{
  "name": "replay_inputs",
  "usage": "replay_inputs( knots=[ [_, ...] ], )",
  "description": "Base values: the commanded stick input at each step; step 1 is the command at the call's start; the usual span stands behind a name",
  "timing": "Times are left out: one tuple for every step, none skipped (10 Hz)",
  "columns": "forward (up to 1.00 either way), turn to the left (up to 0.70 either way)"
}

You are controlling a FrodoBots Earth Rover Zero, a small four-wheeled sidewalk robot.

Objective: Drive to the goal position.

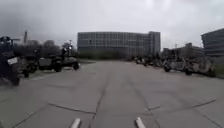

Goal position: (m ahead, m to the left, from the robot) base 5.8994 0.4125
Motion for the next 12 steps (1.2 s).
replay_inputs(
  knots=[
    [1.00,-0.35],
    [1.00,-0.35],
    [1.00,-0.35],
    [1.00,-0.35],
    [1.00,-0.26],
    [1.00,-0.35],
    [1.00,-0.10],
    [1.00,-0.12],
    [1.00,-0.35],
    [1.00,-0.09],
    [1.00,0.05],
    [1.00,0.05]
  ],
)
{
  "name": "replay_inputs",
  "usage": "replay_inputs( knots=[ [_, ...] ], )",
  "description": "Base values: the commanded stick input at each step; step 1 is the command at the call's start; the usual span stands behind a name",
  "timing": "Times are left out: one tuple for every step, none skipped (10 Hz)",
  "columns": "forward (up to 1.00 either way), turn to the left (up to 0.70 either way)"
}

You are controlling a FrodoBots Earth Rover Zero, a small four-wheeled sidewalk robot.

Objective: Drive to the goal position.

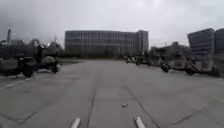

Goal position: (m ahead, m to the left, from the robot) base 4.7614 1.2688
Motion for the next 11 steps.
replay_inputs(
  knots=[
    [1.00,0.05],
    [1.00,0.05],
    [1.00,0.05],
    [1.00,0.05],
    [1.00,0.05],
    [1.00,0.05],
    [1.00,0.05],
    [1.00,-0.35],
    [1.00,-0.31],
    [1.00,0.02],
    [1.00,0.05]
  ],
)
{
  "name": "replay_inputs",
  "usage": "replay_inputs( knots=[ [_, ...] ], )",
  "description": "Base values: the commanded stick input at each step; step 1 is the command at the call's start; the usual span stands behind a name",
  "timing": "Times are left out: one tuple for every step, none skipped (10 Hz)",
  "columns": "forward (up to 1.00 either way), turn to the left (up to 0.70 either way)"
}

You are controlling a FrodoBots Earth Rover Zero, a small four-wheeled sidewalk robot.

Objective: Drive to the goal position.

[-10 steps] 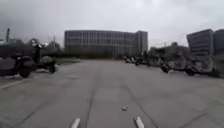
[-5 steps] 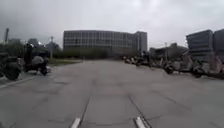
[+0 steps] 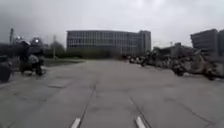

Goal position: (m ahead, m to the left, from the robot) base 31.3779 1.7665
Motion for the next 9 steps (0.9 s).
replay_inputs(
  knots=[
    [1.00,0.05],
    [1.00,0.05],
    [1.00,0.05],
    [1.00,0.05],
    [1.00,0.05],
    [1.00,0.05],
    [1.00,0.05],
    [1.00,0.05],
    [1.00,0.05]
  ],
)
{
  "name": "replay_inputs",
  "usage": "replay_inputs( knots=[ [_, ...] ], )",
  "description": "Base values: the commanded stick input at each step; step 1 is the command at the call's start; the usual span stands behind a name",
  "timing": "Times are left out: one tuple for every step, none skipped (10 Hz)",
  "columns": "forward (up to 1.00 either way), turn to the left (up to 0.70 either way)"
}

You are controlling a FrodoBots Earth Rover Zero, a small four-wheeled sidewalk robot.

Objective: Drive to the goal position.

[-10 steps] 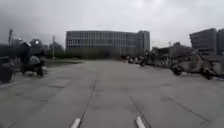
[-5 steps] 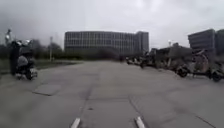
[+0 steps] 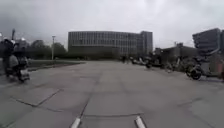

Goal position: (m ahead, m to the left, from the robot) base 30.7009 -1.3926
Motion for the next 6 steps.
replay_inputs(
  knots=[
    [1.00,0.05],
    [1.00,0.05],
    [1.00,0.05],
    [1.00,0.05],
    [1.00,0.05],
    [1.00,0.05]
  ],
)
